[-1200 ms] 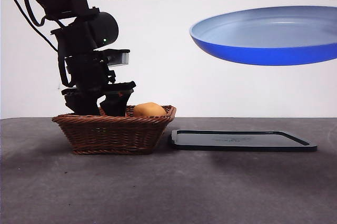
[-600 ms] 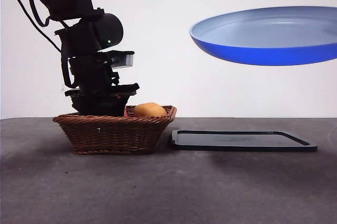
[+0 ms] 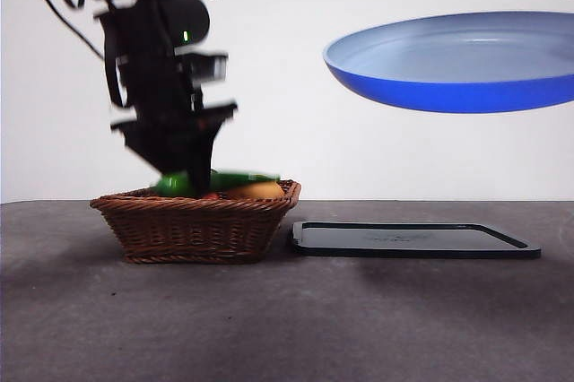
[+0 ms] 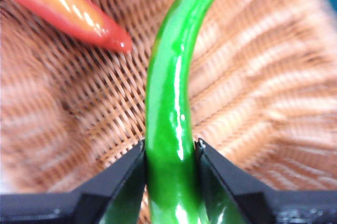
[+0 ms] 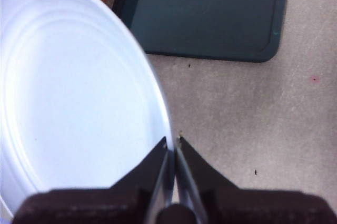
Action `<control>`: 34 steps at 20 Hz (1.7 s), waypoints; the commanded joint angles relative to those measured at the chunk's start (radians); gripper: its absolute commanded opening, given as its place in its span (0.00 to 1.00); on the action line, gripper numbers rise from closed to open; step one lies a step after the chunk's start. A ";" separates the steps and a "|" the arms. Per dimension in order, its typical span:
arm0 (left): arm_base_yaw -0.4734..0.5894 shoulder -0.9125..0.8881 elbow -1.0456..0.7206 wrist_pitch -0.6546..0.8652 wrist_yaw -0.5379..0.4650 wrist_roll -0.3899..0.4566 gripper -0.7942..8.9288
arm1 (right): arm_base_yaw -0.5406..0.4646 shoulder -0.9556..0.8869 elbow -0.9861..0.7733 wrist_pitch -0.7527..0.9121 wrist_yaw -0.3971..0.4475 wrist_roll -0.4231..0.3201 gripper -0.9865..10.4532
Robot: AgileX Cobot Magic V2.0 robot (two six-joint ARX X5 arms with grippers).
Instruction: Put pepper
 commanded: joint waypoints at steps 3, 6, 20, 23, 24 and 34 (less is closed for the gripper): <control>-0.019 -0.081 0.060 -0.058 0.102 -0.018 0.22 | 0.001 0.084 0.020 0.025 -0.003 0.032 0.09; -0.045 -0.154 0.060 -0.103 0.233 -0.031 0.22 | 0.001 0.196 0.020 0.066 -0.006 0.064 0.09; -0.362 -0.075 0.056 -0.074 0.142 -0.016 0.22 | 0.018 0.404 0.020 0.166 -0.163 0.152 0.09; -0.368 -0.031 0.056 -0.064 0.137 -0.018 0.22 | 0.018 0.404 0.020 0.165 -0.163 0.144 0.09; -0.368 -0.021 0.056 -0.064 0.129 -0.018 0.22 | 0.018 0.404 0.020 0.165 -0.163 0.143 0.09; -0.376 -0.012 0.059 -0.064 0.129 -0.040 0.33 | 0.017 0.404 0.020 0.151 -0.162 0.116 0.09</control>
